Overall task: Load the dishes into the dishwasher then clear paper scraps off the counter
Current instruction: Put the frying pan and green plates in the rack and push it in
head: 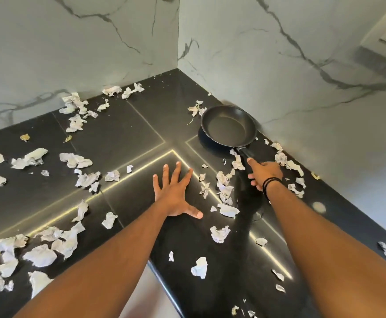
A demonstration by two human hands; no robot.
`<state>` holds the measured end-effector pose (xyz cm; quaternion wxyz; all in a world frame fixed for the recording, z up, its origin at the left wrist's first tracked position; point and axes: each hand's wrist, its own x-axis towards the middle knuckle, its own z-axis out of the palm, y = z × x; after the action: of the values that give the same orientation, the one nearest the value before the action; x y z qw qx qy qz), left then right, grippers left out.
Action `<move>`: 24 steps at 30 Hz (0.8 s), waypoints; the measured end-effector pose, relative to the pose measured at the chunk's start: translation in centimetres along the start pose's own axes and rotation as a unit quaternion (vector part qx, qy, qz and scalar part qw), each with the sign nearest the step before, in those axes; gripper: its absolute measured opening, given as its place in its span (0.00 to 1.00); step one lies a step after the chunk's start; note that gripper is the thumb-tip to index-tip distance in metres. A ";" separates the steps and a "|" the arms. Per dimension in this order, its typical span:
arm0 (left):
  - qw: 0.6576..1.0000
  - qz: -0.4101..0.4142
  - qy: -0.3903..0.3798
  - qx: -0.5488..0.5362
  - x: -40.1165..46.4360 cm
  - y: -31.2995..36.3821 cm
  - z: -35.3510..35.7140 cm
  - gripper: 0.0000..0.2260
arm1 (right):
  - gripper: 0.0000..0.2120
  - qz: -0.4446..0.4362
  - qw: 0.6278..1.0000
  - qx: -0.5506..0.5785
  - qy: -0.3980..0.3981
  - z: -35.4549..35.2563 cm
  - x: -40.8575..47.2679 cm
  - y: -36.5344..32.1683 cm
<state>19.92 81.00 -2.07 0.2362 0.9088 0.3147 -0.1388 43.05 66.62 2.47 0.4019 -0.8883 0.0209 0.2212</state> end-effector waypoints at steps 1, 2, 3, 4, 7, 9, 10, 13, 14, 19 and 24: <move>1.000 0.000 -0.001 0.001 0.1 0.0 0.0 0.65 | 0.21 0.001 1.000 -0.010 -0.006 0.1 0.3 -0.3; 1.000 0.001 -0.002 0.002 0.1 0.0 0.0 0.65 | 0.23 0.003 1.000 -0.019 -0.014 0.1 0.5 -0.5; 1.000 0.001 -0.002 0.004 0.1 0.0 -0.1 0.65 | 0.24 0.004 0.999 -0.019 -0.025 0.3 0.7 -0.7; 1.000 0.002 -0.003 0.006 0.1 0.0 -0.1 0.65 | 0.25 0.004 0.999 -0.012 -0.034 0.5 0.9 -0.7; 1.000 0.001 -0.006 0.007 0.2 0.1 -0.1 0.65 | 0.28 -0.037 0.999 0.011 -0.019 1.3 1.1 -0.6; 1.000 0.001 -0.004 0.007 0.3 0.1 -0.1 0.65 | 0.27 -0.071 0.997 0.002 0.008 1.6 1.1 -0.4; 1.000 0.002 -0.004 0.008 0.3 0.2 -0.1 0.65 | 0.27 -0.076 0.997 0.005 0.015 1.5 0.9 -0.2; 1.000 0.002 -0.004 0.010 0.4 0.1 -0.1 0.65 | 0.26 -0.080 0.996 0.036 0.022 1.1 0.0 0.3; 1.000 0.003 -0.005 0.010 0.4 0.2 -0.1 0.65 | 0.25 -0.082 0.995 0.045 0.024 0.7 -0.3 0.4; 1.000 0.003 -0.003 0.011 0.2 0.1 -0.2 0.64 | 0.27 -0.102 0.993 0.051 0.031 -2.5 -2.1 1.0; 1.000 0.004 0.006 -0.004 0.4 0.1 0.0 0.65 | 0.27 -0.127 0.988 0.057 0.069 -6.8 -5.2 2.3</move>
<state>20.29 81.17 -2.18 0.2385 0.9099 0.3133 -0.1308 40.39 59.42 6.95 0.4748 -0.8723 -0.0517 0.1046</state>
